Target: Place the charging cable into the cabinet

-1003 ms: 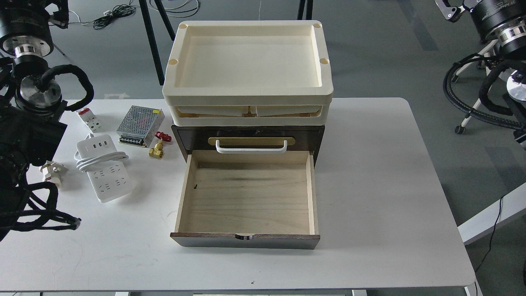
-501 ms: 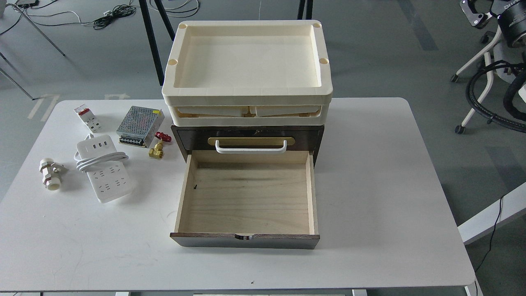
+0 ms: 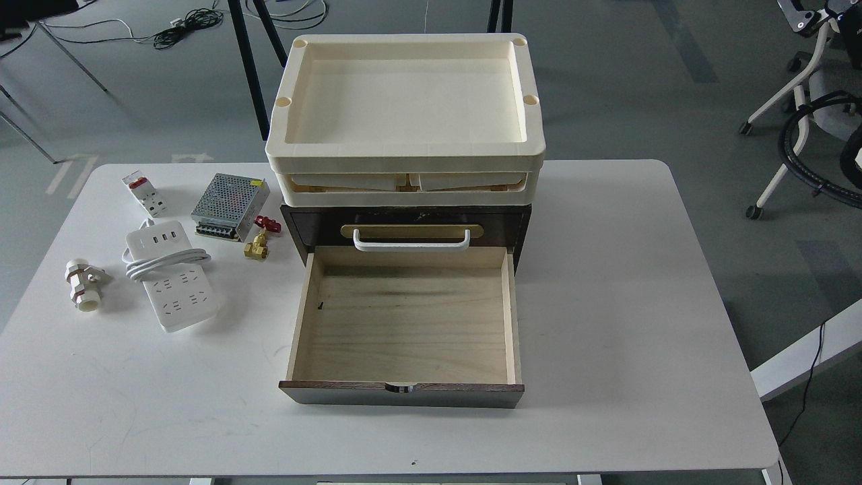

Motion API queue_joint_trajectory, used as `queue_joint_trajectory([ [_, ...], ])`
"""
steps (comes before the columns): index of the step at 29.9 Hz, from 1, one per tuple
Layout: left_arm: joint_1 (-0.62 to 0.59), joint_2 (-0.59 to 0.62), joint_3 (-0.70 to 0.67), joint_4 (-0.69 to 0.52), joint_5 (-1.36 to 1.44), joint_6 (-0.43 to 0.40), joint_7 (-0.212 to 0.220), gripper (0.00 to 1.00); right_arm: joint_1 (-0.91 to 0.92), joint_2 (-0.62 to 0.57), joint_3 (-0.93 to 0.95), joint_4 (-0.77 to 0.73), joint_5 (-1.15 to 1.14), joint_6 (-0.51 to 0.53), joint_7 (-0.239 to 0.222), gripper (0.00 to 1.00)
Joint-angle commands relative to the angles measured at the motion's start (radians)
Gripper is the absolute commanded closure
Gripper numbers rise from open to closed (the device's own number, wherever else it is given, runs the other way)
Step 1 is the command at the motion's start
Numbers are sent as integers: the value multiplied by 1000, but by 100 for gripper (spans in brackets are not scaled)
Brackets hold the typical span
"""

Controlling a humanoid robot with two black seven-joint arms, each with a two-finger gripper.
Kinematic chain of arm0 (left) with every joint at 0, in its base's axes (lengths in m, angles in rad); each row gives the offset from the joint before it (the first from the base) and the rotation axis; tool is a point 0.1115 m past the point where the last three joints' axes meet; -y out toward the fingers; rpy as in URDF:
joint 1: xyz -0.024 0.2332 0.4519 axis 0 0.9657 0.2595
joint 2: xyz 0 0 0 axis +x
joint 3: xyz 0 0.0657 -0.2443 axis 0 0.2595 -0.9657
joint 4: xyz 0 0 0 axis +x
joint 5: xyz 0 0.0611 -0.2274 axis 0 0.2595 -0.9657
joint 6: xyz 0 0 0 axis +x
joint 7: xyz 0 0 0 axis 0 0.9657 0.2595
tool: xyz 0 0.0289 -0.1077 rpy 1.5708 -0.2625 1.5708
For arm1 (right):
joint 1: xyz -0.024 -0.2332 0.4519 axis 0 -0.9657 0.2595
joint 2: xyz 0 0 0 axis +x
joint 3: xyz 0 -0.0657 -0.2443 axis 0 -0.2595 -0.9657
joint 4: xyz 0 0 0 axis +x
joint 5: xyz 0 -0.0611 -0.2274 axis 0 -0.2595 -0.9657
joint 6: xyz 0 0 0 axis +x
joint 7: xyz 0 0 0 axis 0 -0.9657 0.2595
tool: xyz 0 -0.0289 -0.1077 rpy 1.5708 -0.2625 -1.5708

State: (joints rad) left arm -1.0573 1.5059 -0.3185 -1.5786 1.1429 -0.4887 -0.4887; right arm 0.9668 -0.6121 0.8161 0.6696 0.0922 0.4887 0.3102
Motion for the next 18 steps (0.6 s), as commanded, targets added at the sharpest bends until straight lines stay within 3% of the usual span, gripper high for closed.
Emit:
queue_joint_trajectory([
  [1, 16, -6, 178, 11, 329, 106, 0, 0, -7, -1, 0, -1, 0, 0, 0, 1],
  [4, 33, -48, 304, 63, 501, 298, 0, 0, -8, -3, 0, -1, 0, 0, 1, 1],
  [7, 54, -119, 351, 124, 547, 400, 0, 0, -10, -5, 0, -1, 0, 0, 1, 1],
  [18, 132, -530, 361, 592, 616, 449, 0, 1, -10, -5, -2, 1, 0, 0, 0, 1],
])
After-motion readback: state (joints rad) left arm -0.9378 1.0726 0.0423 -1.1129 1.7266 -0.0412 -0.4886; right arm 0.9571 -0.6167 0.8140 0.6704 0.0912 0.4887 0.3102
